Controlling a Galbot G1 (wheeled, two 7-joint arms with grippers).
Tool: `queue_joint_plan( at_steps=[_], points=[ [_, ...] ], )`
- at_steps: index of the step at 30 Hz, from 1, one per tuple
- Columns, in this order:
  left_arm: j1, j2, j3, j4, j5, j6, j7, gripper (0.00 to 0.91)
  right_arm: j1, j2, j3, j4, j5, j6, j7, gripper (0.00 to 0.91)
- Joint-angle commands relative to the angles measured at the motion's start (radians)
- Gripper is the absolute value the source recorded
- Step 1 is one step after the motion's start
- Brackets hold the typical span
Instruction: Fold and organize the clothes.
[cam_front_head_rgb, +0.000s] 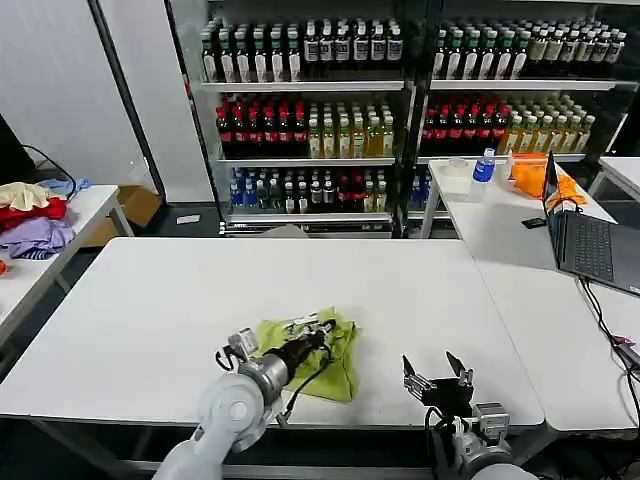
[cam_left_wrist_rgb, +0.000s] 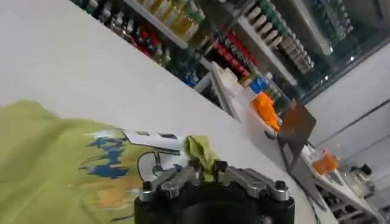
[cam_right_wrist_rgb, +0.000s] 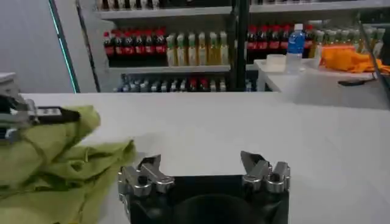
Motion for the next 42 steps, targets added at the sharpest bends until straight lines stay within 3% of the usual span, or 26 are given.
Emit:
queue_joint_plan(
  at_steps=[1, 7, 13, 18, 23, 34, 42],
  points=[
    [-0.042, -0.011, 0.045, 0.001, 0.04, -0.017, 0.031, 0.907, 0.003, 0.0, -0.002, -0.001, 0.001, 0.001, 0.0, 0.907],
    [-0.004, 0.077, -0.027, -0.051, 0.06, -0.007, 0.048, 0.907, 0.01, -0.002, -0.008, -0.004, 0.002, 0.0, -0.001, 0.907],
    [0.111, 0.296, -0.182, -0.038, 0.148, -0.007, 0.098, 0.907, 0.016, 0.0, -0.01, -0.011, 0.003, 0.004, -0.003, 0.907],
    [0.178, 0.351, -0.279, 0.008, 0.208, -0.005, 0.142, 0.907, 0.017, 0.006, -0.023, -0.021, -0.001, 0.007, -0.003, 0.907],
    [0.191, 0.349, -0.286, 0.029, 0.204, 0.005, 0.156, 0.907, 0.016, -0.002, -0.024, -0.022, -0.004, 0.005, -0.002, 0.907],
    [0.15, 0.228, -0.198, 0.081, 0.173, 0.045, 0.169, 0.907, 0.001, -0.002, -0.017, -0.014, -0.007, -0.001, 0.001, 0.907],
    [0.135, 0.184, -0.18, 0.138, 0.104, 0.065, 0.168, 0.907, -0.012, -0.014, 0.003, 0.018, -0.001, -0.01, 0.003, 0.907]
  ],
)
